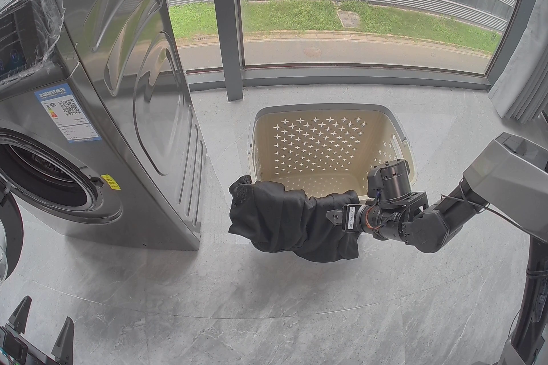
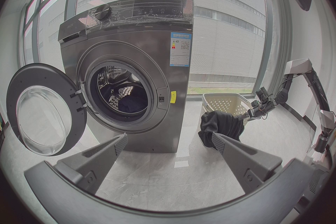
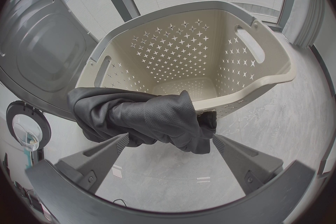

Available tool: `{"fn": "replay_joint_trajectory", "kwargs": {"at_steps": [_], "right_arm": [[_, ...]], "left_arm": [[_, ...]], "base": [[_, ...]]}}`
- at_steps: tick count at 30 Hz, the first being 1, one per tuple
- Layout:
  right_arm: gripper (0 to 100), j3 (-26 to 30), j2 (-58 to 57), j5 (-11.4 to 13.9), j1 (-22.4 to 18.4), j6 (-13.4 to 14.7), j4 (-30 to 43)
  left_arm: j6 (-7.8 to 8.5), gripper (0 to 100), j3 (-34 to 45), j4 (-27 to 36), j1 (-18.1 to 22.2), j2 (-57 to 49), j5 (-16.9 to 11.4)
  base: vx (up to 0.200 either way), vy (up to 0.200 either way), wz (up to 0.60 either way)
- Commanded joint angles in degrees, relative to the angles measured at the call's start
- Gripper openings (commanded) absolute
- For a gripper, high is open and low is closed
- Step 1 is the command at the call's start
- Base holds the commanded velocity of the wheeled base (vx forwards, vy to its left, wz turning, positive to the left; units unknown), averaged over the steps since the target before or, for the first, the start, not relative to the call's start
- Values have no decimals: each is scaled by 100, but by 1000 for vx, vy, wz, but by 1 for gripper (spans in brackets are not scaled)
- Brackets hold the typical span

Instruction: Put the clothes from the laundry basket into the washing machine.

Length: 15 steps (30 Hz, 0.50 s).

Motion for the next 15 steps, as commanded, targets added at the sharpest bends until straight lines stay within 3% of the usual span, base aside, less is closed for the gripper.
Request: {"fn": "replay_joint_trajectory", "kwargs": {"at_steps": [1, 15], "right_arm": [[100, -162, 231, -6, -4, -3, -1], [100, -804, 802, -14, -13, -3, -1]], "left_arm": [[-1, 100, 84, 0, 1, -75, -2], [-1, 100, 84, 0, 1, -75, -2]], "base": [[0, 0, 0], [0, 0, 0]]}}
